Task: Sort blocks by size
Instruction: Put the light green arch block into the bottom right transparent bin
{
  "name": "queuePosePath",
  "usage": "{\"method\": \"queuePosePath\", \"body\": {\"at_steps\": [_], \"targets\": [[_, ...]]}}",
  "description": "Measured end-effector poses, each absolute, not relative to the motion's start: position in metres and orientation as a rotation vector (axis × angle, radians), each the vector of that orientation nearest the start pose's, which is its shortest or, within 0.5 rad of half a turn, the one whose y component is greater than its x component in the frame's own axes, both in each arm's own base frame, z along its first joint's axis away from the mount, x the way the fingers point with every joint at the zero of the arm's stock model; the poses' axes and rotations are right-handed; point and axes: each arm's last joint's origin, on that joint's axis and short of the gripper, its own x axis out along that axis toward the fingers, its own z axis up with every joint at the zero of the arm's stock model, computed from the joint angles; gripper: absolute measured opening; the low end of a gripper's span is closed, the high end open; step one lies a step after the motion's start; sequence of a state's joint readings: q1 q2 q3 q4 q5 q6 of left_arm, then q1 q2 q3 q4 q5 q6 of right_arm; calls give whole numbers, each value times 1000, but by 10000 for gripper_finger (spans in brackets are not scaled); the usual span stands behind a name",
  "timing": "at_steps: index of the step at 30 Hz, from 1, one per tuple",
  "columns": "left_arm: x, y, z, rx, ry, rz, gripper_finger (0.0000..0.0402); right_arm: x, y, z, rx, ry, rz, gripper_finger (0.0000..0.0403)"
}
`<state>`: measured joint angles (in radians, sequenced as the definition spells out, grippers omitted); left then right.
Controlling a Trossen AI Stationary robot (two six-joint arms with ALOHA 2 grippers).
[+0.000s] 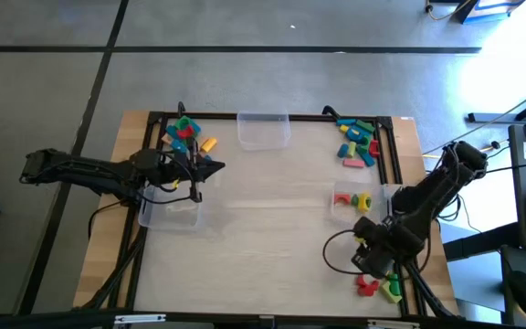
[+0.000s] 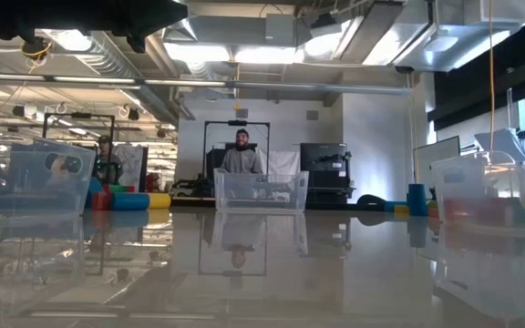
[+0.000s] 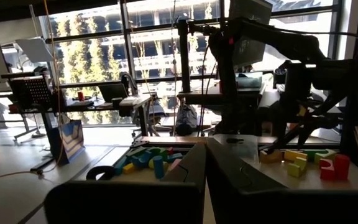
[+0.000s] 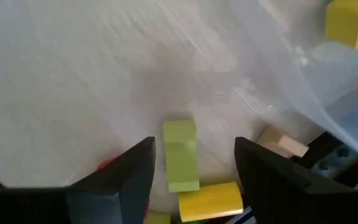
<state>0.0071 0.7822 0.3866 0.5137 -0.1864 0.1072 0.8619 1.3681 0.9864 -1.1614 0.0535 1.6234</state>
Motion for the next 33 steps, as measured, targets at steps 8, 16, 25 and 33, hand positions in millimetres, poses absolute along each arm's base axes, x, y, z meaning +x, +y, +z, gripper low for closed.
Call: {"method": "queuePosePath", "body": {"at_steps": [8, 16, 25, 33], "targets": [[177, 7, 262, 113, -108, 200, 4, 141, 170, 206, 682, 1456, -554, 278], [177, 7, 262, 116, -107, 201, 4, 135, 165, 180, 667, 1503, -576, 284], [177, 7, 262, 117, -105, 200, 4, 134, 163, 162, 712, 1490, -521, 285], [177, 7, 262, 116, -105, 201, 4, 131, 161, 152, 731, 1512, -510, 285]]}}
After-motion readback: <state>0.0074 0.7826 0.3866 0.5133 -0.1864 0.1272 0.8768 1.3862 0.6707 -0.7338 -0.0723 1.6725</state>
